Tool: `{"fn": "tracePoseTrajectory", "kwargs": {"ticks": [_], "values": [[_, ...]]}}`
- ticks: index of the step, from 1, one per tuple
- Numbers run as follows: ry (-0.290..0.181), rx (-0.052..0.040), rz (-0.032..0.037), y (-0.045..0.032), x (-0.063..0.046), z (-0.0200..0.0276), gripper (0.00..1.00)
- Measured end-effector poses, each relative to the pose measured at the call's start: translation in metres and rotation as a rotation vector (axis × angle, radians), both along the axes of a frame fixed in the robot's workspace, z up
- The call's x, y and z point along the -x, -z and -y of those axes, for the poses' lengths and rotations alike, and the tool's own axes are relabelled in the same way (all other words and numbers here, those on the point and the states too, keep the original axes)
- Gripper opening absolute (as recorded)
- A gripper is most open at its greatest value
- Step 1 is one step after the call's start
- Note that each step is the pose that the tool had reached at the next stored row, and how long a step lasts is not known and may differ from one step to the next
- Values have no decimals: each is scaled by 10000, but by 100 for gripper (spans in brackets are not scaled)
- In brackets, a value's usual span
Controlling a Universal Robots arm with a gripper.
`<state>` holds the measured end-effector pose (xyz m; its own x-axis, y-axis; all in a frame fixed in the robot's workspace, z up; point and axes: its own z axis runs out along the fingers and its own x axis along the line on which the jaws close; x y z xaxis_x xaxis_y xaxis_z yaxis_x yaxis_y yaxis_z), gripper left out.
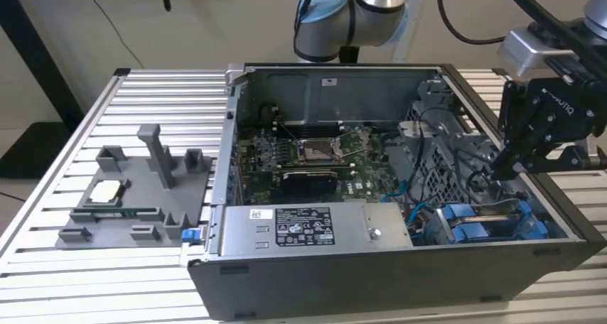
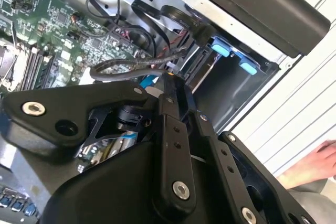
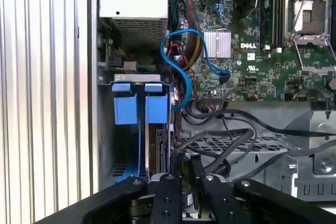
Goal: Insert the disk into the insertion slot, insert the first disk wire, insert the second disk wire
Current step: 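Insert the first disk wire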
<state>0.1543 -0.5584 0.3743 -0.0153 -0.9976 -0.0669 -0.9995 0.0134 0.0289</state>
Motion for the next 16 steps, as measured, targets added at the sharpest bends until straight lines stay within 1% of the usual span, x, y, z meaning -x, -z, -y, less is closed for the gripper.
{"fn": "tracePoseTrajectory", "kwargs": {"ticks": [3, 7, 9, 16], "values": [[0, 2, 26, 35, 0, 14, 19], [2, 4, 38, 73, -3, 26, 19], [1, 3, 58, 79, -4, 26, 19], [2, -1, 61, 86, -6, 27, 19]]}}
